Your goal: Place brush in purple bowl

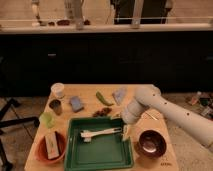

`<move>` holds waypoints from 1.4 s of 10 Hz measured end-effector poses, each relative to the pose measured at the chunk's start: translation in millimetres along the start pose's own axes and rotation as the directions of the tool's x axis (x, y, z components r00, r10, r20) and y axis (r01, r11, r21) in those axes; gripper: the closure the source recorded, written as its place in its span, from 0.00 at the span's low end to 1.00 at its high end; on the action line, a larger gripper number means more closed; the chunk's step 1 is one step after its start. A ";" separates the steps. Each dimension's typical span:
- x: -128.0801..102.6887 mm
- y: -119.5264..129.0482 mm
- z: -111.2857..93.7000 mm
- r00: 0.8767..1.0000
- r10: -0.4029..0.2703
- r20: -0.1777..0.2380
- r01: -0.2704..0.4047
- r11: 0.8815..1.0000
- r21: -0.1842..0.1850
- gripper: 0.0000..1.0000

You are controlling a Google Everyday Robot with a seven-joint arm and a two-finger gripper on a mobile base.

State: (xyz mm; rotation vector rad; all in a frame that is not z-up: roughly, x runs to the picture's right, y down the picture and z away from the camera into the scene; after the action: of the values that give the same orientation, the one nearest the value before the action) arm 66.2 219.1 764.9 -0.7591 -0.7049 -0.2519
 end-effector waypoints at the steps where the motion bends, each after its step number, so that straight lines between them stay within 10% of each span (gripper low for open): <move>1: -3.1 0.3 6.1 1.000 -0.003 0.006 0.003 1.000 -0.004 0.20; 8: -8.8 0.9 38.2 0.988 0.151 -0.021 -0.150 0.987 0.053 0.20; 14: -9.1 -13.6 62.1 0.985 0.165 -0.041 -0.165 0.986 0.010 0.28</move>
State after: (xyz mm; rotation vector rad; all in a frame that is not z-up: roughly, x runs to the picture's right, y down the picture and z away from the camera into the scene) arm 22.7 252.8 798.1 -0.7989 -0.5995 -0.1137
